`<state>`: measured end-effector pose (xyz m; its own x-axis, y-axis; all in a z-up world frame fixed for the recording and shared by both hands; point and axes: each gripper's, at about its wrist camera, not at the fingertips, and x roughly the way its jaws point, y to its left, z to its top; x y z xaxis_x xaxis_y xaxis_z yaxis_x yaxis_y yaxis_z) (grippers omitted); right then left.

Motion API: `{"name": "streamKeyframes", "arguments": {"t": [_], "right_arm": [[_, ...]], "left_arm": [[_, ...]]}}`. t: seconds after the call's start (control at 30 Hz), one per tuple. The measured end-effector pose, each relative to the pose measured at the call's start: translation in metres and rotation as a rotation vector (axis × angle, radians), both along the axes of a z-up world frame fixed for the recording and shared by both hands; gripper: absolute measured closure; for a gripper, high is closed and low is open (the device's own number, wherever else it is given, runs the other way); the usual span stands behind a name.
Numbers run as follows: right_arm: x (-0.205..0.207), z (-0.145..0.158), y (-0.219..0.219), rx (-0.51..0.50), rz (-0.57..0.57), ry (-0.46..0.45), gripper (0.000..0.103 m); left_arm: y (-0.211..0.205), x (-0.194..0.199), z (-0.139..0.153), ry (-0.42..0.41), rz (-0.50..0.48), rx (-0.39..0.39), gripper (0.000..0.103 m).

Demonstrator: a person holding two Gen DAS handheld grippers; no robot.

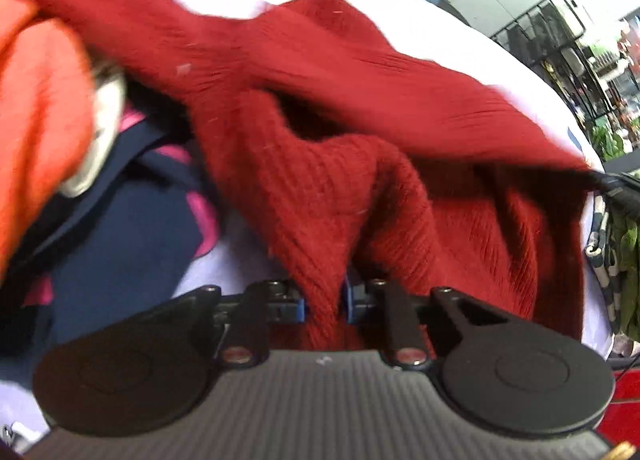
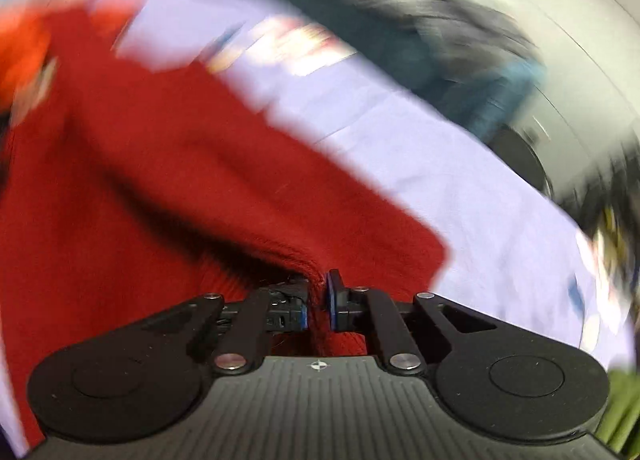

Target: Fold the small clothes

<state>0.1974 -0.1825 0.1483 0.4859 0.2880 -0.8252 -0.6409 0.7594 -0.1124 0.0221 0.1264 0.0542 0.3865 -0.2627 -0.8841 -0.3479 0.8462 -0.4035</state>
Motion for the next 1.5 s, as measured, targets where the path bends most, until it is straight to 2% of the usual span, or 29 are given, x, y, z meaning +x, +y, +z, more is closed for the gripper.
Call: {"name": "streamKeyframes", "arguments": {"t": [0.1,0.17,0.3,0.33,0.37,0.4,0.43,0.47,0.53,0.6,0.63,0.67,0.73,0.8,0.93,1.03,1.17,1.3,1.33,1.43,1.5], "right_arm": [[0.019,0.02,-0.074,0.084,-0.336,-0.015,0.09],[0.02,0.019,-0.114,0.064,-0.473,0.009,0.091],[0.005,0.015,-0.132,0.007,-0.489,0.083,0.091],[-0.001,0.016,-0.13,-0.012,-0.479,0.081,0.09],[-0.006,0.018,-0.126,-0.029,-0.465,0.067,0.089],[-0.007,0.017,-0.118,-0.033,-0.446,0.053,0.076],[-0.011,0.021,-0.114,-0.028,-0.431,0.043,0.06],[-0.016,0.026,-0.115,-0.018,-0.418,0.027,0.053],[-0.019,0.037,-0.111,0.003,-0.377,-0.012,0.025],[-0.02,0.044,-0.1,0.033,-0.323,-0.045,0.013],[-0.021,0.045,-0.098,0.061,-0.287,-0.049,0.003],[-0.015,0.045,-0.093,0.091,-0.249,-0.04,0.0],[-0.001,0.042,-0.084,0.145,-0.208,0.006,0.0],[0.02,0.035,-0.074,0.189,-0.183,0.061,0.0],[0.075,0.018,-0.069,0.232,-0.166,0.175,0.0],[0.107,0.004,-0.053,0.246,-0.02,0.313,0.0],[0.117,-0.01,-0.009,0.187,0.132,0.388,0.0],[0.078,-0.014,0.051,0.228,0.381,0.415,0.0],[0.066,-0.015,0.065,0.228,0.424,0.398,0.0],[0.036,-0.03,0.102,0.128,0.492,0.259,0.0],[0.029,-0.049,0.116,0.061,0.48,0.24,0.0]], "left_arm": [[0.009,-0.017,0.001,0.024,0.012,0.006,0.086],[0.009,-0.021,0.0,0.029,0.013,0.004,0.086],[0.007,-0.01,0.005,0.049,-0.029,0.036,0.077],[0.006,-0.006,0.009,0.05,-0.047,0.053,0.069],[0.004,0.0,0.013,0.047,-0.057,0.066,0.063],[0.005,0.005,0.022,0.038,-0.059,0.074,0.051],[0.008,0.012,0.03,0.023,-0.053,0.085,0.046],[0.01,0.018,0.036,0.009,-0.045,0.095,0.045],[0.015,0.034,0.047,-0.029,-0.025,0.115,0.031],[0.021,0.054,0.06,-0.09,-0.009,0.151,0.019],[0.018,0.061,0.063,-0.114,-0.005,0.182,0.015],[0.019,0.071,0.067,-0.131,-0.005,0.212,0.013],[0.024,0.098,0.072,-0.155,-0.02,0.262,0.005],[0.028,0.125,0.074,-0.164,-0.048,0.297,0.004],[0.022,0.18,0.076,-0.175,-0.225,0.397,0.001],[0.018,0.214,0.062,-0.129,-0.356,0.455,0.001],[0.018,0.242,0.044,-0.09,-0.409,0.487,0.001],[0.028,0.26,0.028,-0.054,-0.393,0.443,0.001],[0.032,0.263,0.023,-0.04,-0.395,0.428,0.001],[0.036,0.282,0.004,0.012,-0.416,0.389,0.001],[0.036,0.29,-0.01,0.059,-0.424,0.32,0.001]]}}
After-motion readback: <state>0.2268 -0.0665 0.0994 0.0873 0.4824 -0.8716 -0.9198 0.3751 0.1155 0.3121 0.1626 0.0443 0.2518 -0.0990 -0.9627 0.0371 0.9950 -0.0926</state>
